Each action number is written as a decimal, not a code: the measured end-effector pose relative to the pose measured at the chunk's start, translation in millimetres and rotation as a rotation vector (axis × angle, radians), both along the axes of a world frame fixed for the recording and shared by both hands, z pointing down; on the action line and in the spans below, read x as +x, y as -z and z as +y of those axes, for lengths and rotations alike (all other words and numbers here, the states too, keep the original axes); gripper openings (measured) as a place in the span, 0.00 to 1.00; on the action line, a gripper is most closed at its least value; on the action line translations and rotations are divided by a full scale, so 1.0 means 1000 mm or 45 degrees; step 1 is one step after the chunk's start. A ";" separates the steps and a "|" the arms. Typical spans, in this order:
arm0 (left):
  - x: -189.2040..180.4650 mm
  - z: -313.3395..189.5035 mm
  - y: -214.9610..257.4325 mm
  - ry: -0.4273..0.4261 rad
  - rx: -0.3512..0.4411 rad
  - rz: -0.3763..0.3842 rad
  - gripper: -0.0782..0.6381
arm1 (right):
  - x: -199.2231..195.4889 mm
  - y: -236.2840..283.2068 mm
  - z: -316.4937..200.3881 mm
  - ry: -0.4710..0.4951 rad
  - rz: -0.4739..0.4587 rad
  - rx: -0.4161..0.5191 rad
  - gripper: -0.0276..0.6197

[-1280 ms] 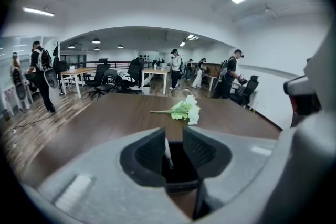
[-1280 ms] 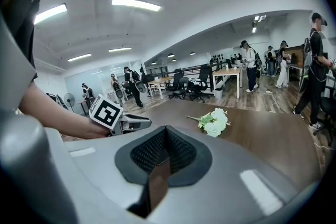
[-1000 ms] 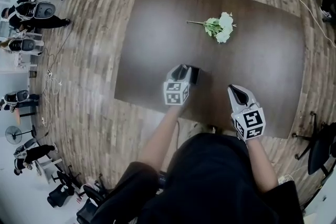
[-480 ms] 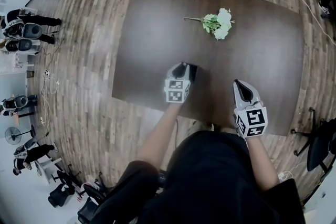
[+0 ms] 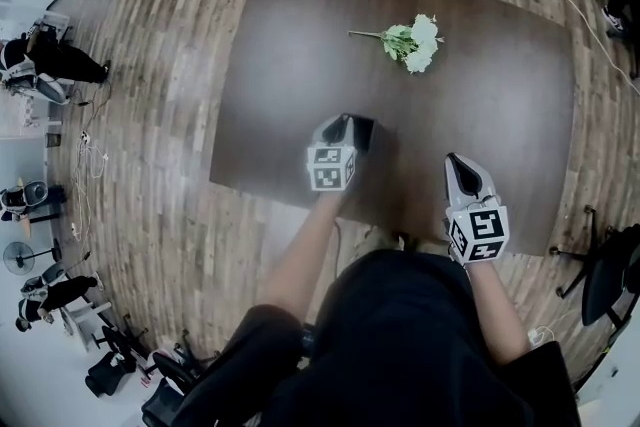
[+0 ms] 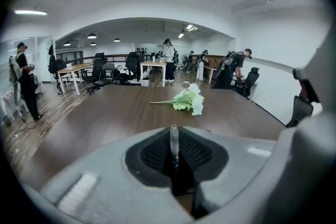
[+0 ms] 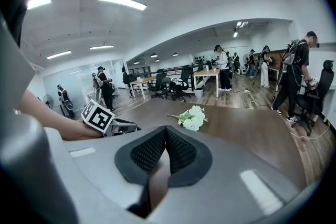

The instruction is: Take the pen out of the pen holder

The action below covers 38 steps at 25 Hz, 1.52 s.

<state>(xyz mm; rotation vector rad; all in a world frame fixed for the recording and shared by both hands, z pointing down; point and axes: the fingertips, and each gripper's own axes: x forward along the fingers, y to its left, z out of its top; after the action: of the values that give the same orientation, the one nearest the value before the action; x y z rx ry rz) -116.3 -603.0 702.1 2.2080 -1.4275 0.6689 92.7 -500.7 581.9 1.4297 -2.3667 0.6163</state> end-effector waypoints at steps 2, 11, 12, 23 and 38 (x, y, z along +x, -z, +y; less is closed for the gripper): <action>-0.002 0.005 0.011 0.009 0.027 0.009 0.18 | 0.002 0.004 0.004 -0.009 0.007 0.011 0.05; -0.001 0.043 0.097 0.024 0.256 0.116 0.18 | 0.011 0.030 0.022 -0.008 0.020 0.084 0.05; -0.001 0.050 0.109 0.015 0.281 0.112 0.18 | 0.009 0.035 0.022 -0.008 0.015 0.100 0.05; -0.019 0.117 0.230 -0.027 0.507 0.126 0.18 | -0.033 0.105 0.014 0.045 0.002 0.306 0.05; -0.031 0.134 0.261 0.033 0.558 0.182 0.18 | -0.084 0.125 0.014 0.180 0.007 0.358 0.05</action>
<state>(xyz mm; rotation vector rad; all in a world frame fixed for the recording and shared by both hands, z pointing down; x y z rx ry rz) -147.8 -469.0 441.3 2.4936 -1.6452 0.1916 8.2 -486.9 456.5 1.3498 -2.6026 0.2495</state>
